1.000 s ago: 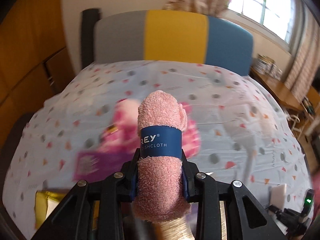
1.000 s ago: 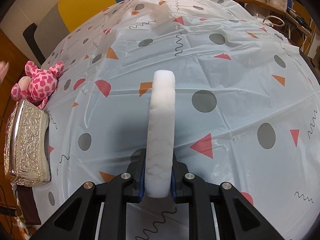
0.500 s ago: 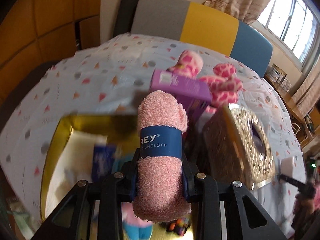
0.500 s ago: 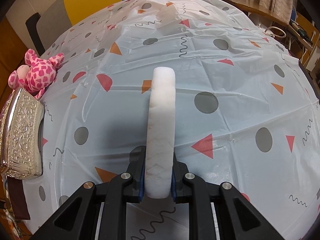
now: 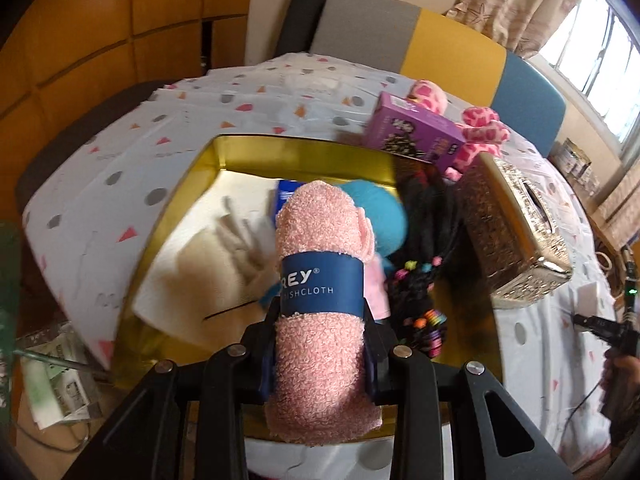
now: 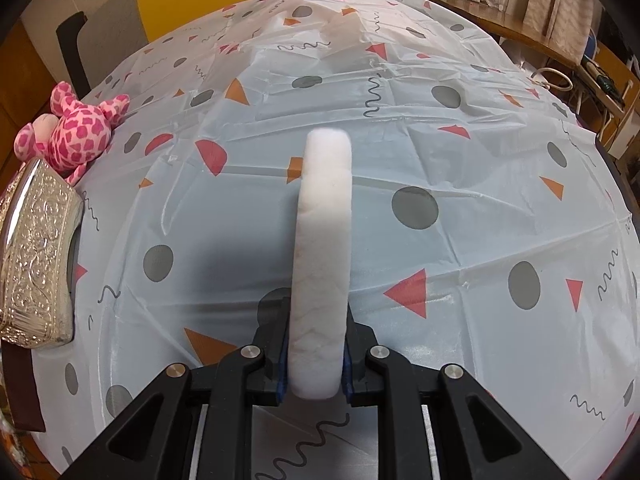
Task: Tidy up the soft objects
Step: 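Carry the pink dishcloth with the left tool into the tray and release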
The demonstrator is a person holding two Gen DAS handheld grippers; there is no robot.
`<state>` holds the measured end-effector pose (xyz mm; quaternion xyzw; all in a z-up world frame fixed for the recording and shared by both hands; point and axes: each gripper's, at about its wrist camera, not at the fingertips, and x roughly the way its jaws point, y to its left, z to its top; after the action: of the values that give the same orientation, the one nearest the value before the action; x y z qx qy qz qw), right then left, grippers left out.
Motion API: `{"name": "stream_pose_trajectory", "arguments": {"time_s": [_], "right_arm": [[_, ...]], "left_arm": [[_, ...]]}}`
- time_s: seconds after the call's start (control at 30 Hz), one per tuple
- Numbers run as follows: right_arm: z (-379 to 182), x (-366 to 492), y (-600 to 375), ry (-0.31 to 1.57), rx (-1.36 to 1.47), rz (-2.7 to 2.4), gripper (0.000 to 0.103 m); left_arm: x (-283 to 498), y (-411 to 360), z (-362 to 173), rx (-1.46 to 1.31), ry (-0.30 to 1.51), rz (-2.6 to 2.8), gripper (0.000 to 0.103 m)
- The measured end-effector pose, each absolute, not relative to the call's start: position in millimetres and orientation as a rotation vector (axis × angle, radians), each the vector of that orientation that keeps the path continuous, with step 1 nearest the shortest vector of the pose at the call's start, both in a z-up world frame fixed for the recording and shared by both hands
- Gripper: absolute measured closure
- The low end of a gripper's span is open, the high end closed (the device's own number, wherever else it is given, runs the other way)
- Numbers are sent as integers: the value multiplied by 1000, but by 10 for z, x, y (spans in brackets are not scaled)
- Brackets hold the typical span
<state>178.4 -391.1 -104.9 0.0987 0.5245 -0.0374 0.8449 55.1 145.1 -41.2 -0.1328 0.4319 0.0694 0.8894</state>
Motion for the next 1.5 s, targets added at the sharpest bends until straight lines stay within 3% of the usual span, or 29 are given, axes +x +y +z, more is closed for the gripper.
{"name": "stream_pose_trajectory", "arguments": {"time_s": [0.7,1.5], "right_arm": [[-1041,1738,-3865,1074,189,-109,86],[-1056,1709,-3639,1030,4,-175,86]], "left_arm": [[340,1660,-403,-189,816,250,69],[563,1944,-752,-292,911,213,67]]}}
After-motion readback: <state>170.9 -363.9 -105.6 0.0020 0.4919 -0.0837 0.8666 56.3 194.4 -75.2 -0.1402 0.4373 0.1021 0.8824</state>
